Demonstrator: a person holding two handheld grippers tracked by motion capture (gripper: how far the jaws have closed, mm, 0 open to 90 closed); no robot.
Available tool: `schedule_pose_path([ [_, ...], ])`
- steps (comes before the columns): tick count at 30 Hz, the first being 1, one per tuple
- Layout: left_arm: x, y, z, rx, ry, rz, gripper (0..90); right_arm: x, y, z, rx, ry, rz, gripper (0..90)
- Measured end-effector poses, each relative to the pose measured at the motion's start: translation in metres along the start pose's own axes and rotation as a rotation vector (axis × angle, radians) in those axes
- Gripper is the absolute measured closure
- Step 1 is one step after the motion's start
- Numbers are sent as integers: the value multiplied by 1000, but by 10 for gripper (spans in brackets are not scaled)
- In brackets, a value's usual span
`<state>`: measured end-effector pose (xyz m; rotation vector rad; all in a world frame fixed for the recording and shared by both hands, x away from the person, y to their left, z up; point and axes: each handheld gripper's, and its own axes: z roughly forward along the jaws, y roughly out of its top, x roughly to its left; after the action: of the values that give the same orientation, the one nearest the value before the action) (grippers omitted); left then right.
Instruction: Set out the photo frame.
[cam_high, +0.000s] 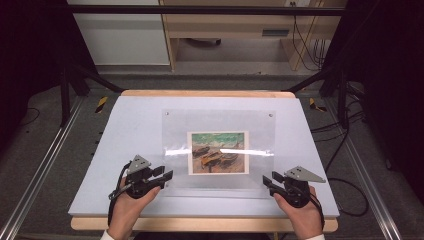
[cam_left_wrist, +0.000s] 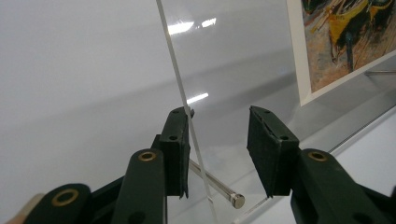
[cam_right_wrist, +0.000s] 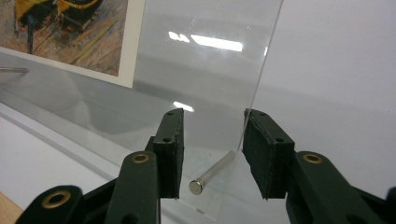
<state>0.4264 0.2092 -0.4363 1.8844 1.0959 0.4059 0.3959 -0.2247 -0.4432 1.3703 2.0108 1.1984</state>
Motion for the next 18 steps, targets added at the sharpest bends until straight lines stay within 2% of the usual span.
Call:
schedule_pose_path([
  [8,-4,-4,-4,9,15,28,611,2,-4,-4,5,-7,-1,631],
  [13,-2,-5,-6,19,5,39,635,3,-6,-6,7,-14,-12,650],
  [14,-5,-7,-7,31,-18,9,643,4,-6,-6,8,-17,-15,653],
  [18,-5,-8,-9,38,-22,13,657,6,-8,-8,14,-24,-20,668],
])
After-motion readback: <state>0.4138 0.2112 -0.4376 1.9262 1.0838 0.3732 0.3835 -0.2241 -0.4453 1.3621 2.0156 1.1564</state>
